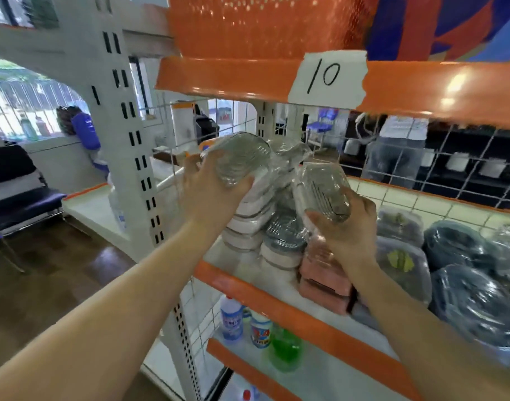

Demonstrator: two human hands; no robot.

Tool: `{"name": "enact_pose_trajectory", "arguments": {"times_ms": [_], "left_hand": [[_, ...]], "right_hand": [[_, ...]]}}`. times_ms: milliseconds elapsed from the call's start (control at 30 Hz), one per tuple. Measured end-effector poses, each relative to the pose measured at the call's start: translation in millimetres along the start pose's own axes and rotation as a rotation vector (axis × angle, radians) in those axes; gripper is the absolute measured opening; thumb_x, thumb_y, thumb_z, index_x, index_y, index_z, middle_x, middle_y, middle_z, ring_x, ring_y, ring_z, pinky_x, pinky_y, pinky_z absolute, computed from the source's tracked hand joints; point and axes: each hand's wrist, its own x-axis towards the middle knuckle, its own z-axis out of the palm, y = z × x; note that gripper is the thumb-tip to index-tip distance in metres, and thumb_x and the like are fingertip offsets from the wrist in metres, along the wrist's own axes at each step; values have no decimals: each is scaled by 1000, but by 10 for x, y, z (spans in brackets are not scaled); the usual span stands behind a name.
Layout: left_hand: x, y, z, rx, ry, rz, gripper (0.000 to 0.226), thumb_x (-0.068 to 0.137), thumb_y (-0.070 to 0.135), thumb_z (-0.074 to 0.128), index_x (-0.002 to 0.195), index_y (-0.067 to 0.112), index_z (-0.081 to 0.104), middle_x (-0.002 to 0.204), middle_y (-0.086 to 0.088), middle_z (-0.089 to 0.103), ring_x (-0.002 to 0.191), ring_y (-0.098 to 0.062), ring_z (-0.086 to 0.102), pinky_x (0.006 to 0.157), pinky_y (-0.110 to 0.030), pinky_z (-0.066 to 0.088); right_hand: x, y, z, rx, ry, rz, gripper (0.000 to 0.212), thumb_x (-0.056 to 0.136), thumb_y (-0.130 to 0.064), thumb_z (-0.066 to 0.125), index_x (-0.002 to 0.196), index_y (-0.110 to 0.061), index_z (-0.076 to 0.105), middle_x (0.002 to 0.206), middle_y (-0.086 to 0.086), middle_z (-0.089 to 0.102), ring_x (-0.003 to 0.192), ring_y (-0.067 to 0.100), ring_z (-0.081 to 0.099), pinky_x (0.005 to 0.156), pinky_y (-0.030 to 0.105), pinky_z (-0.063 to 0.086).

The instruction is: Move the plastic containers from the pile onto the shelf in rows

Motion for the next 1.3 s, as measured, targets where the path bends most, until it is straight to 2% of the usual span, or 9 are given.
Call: {"name": "enact_pose_trajectory", "arguments": {"times_ms": [133,233,433,533,667,900,1067,1133,1300], "left_hand": [[217,62,109,-43,-44,5,63,76,49,69,132,30,46,137,-8,35,123,-31,41,98,-36,37],[359,124,174,-66,-43,-22,61,77,47,69,130,25,50,135,-11,39,123,-29,38,98,-35,34],[532,182,351,-19,-82,-94,69,76,61,64,131,24,45,136,-11,37,128,-33,34,102,-39,32],[559,174,407,-13,-49,-114,69,77,62,63,132,24,45,137,-10,35,130,-36,33,105,-42,31],[587,94,488,-88,24,-85,67,77,60,65,127,19,48,135,-10,38,125,-33,38,106,-45,34],[621,-10,577,-211,122,-12,53,77,48,71,117,17,54,134,-6,38,123,-25,40,103,-35,37],[677,-30,540,-240,145,-2,48,79,43,72,116,16,57,132,-5,41,120,-20,40,93,-22,32],[723,-6,509,-244,155,18,46,79,43,71,115,17,58,130,-5,42,118,-20,43,90,-22,33],[1040,197,549,-115,47,15,49,81,52,65,117,21,56,130,-5,41,118,-23,45,97,-32,39]], "right_hand": [[-23,-24,136,12,31,86,70,73,-44,76,133,-23,47,130,6,39,122,22,39,97,30,34],[-10,-59,200,62,63,102,67,74,-39,77,132,-23,48,132,7,39,124,19,36,92,23,28],[178,-56,315,111,131,146,69,75,-45,74,134,-21,47,134,9,45,123,21,43,86,19,29],[300,-33,375,157,160,159,69,75,-48,74,133,-22,47,129,4,47,110,11,43,82,11,27],[581,-32,496,292,190,184,65,70,-48,77,125,-23,53,121,2,46,105,13,50,90,25,43],[1133,-93,644,260,190,117,47,74,-45,75,110,-23,55,125,0,47,116,18,49,99,33,44],[1378,-198,744,242,136,84,50,75,-48,73,114,-21,55,133,5,48,113,15,50,71,7,37],[1429,-221,754,246,177,58,54,76,-48,73,117,-18,55,129,6,51,110,14,51,68,5,36],[1465,-156,654,226,210,93,54,74,-48,73,117,-20,56,128,6,53,110,18,55,81,22,45]]}}
